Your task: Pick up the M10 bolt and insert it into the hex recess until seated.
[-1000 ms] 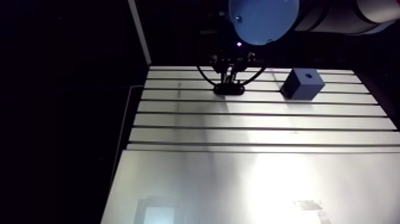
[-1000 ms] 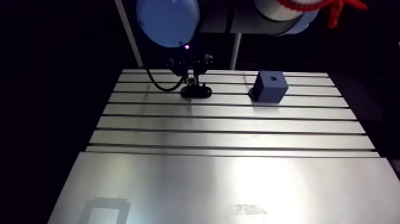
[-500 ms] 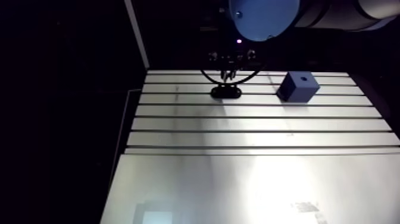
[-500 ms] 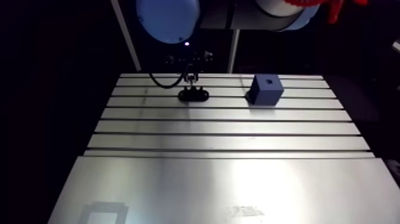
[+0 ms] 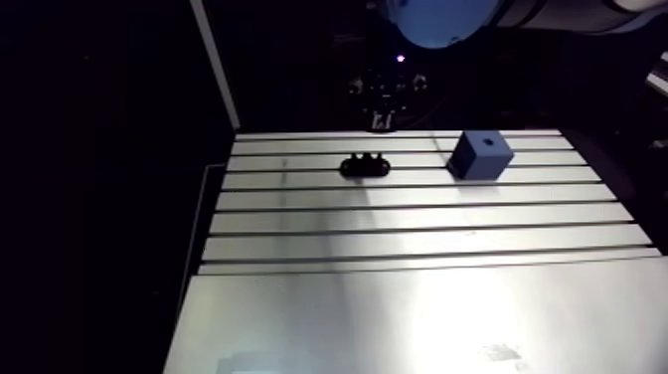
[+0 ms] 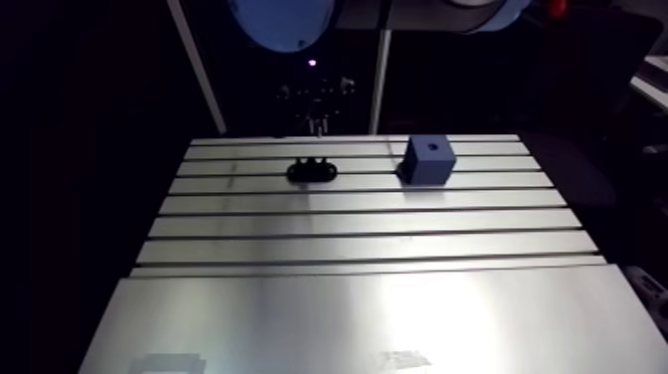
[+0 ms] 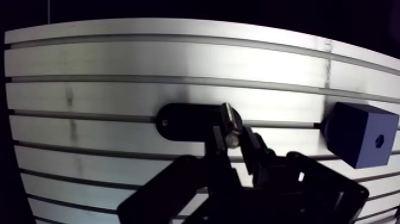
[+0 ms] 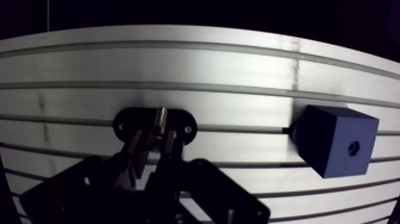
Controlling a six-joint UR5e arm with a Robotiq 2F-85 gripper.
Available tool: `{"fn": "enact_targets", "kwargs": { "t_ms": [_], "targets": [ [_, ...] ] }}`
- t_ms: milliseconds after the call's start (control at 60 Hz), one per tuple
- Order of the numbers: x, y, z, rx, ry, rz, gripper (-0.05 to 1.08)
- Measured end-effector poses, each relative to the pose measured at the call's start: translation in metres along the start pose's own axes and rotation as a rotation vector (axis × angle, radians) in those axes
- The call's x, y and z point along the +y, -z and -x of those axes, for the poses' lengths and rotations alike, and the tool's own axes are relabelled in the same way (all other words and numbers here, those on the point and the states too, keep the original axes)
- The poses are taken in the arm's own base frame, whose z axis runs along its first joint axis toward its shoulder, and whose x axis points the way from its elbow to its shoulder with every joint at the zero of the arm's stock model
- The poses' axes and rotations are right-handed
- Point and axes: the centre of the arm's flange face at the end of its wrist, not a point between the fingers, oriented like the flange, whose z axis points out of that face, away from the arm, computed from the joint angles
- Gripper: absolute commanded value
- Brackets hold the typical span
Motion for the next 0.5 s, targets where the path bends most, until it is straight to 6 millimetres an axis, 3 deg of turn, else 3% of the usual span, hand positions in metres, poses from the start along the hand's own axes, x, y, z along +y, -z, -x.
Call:
{"fn": "enact_targets", "kwargs": {
  "t_ms": [500],
  "targets": [
    [0.018, 0.048, -0.015, -0.08, 0.16, -0.018, 0.8]
  ]
}}
